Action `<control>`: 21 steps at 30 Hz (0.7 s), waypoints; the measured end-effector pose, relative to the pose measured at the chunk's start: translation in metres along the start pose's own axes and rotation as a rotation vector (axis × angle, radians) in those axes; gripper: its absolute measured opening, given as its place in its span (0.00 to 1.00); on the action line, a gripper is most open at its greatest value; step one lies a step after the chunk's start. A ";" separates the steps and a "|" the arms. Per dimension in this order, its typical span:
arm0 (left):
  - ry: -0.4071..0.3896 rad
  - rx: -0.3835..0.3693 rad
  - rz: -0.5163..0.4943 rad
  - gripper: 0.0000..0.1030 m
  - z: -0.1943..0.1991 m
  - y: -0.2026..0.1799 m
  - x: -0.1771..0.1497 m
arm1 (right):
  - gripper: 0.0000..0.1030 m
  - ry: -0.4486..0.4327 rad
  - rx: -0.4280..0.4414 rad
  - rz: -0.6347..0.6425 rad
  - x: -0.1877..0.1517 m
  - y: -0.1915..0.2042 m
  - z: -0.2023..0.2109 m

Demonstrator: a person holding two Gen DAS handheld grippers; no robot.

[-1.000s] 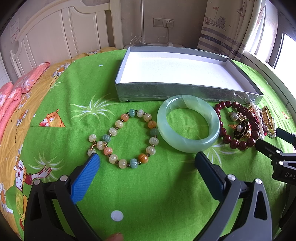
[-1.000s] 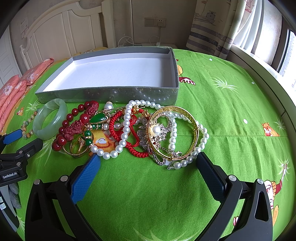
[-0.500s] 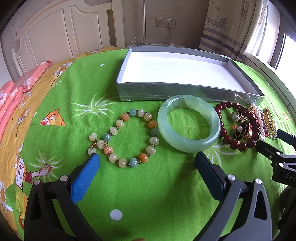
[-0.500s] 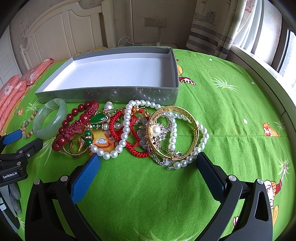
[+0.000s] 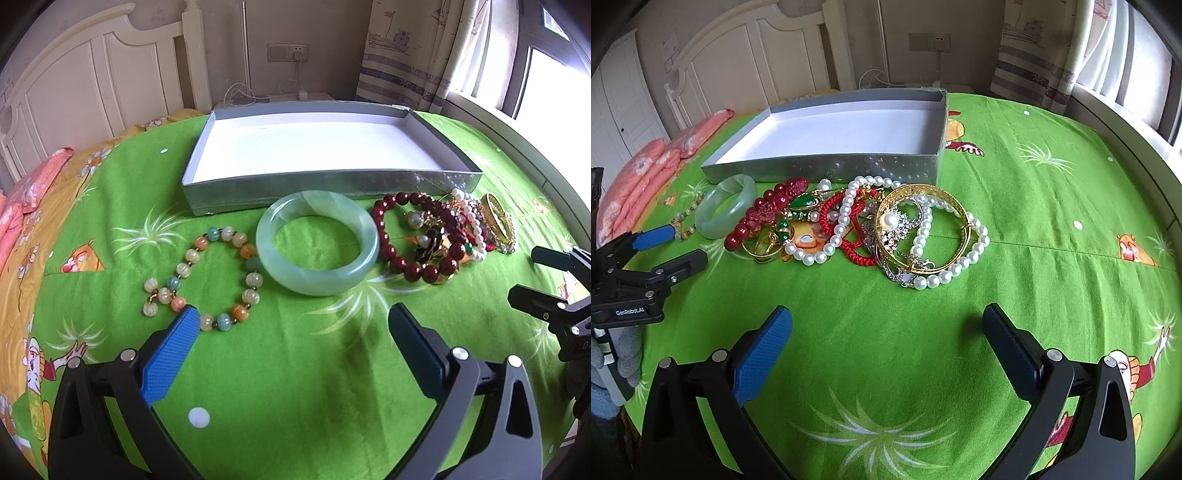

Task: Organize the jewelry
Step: 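Move left tool to the jade bangle while right tool reaches the red bead bracelet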

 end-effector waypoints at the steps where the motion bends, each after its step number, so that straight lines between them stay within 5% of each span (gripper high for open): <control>1: -0.009 -0.018 0.015 0.97 -0.001 -0.003 0.005 | 0.96 -0.015 0.010 -0.015 0.002 -0.001 0.003; 4: -0.018 -0.031 0.031 0.97 -0.006 -0.006 0.018 | 0.96 -0.046 0.042 -0.038 0.006 -0.003 0.007; 9: -0.023 -0.002 -0.091 0.94 -0.018 -0.007 0.031 | 0.96 -0.075 0.055 -0.021 0.009 0.003 0.012; 14: -0.001 -0.183 -0.110 0.94 -0.023 -0.008 0.029 | 0.96 -0.081 0.060 0.015 0.009 0.008 0.012; 21: 0.043 -0.265 -0.080 0.95 -0.034 -0.011 0.020 | 0.96 -0.076 0.076 0.030 0.012 0.013 0.010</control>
Point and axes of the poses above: each gripper's, at about its wrist camera, not at the fingertips, and z roughly against the way its jaws point, y to its left, x to its top, the point moved 10 cm from there along -z, roughly the way its jaws point, and after that the axes turned 12 degrees about -y, right-handed, at the moved point
